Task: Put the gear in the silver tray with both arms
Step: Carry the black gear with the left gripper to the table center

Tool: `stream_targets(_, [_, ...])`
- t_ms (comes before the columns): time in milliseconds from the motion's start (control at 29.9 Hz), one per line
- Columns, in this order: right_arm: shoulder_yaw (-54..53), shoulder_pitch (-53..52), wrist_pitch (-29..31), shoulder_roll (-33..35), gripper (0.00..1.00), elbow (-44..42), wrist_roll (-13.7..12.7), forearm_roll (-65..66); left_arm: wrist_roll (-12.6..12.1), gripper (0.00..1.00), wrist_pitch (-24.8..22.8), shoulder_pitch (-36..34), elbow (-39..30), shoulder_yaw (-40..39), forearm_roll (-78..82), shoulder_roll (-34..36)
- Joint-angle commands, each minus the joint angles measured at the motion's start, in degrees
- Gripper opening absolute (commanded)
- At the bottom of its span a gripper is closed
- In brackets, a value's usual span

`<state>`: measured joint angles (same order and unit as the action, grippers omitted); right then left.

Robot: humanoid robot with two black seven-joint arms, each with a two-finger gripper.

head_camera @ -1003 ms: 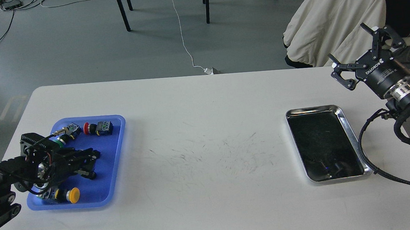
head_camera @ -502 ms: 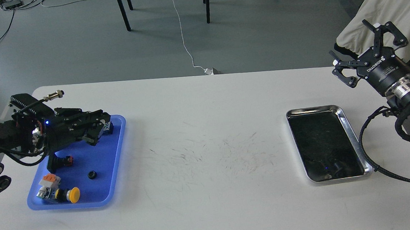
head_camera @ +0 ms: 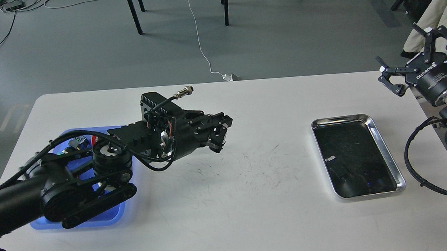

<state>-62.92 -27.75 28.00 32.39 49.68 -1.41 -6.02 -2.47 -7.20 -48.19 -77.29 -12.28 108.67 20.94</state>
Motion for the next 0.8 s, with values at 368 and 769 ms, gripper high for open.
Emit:
stream_targets(368, [-1.0, 0.0, 0.0, -0.1, 0.99, 0.1, 0.1, 0.0, 0.8, 0.11, -0.1, -0.6, 17.9, 3.9, 0.8, -20.9])
stream_targets(769, [-1.3, -0.1, 0.0, -0.1, 0.99, 0.3, 0.1, 0.0, 2.5, 0.11, 0.4, -0.2, 27.0, 5.9, 0.5, -20.9])
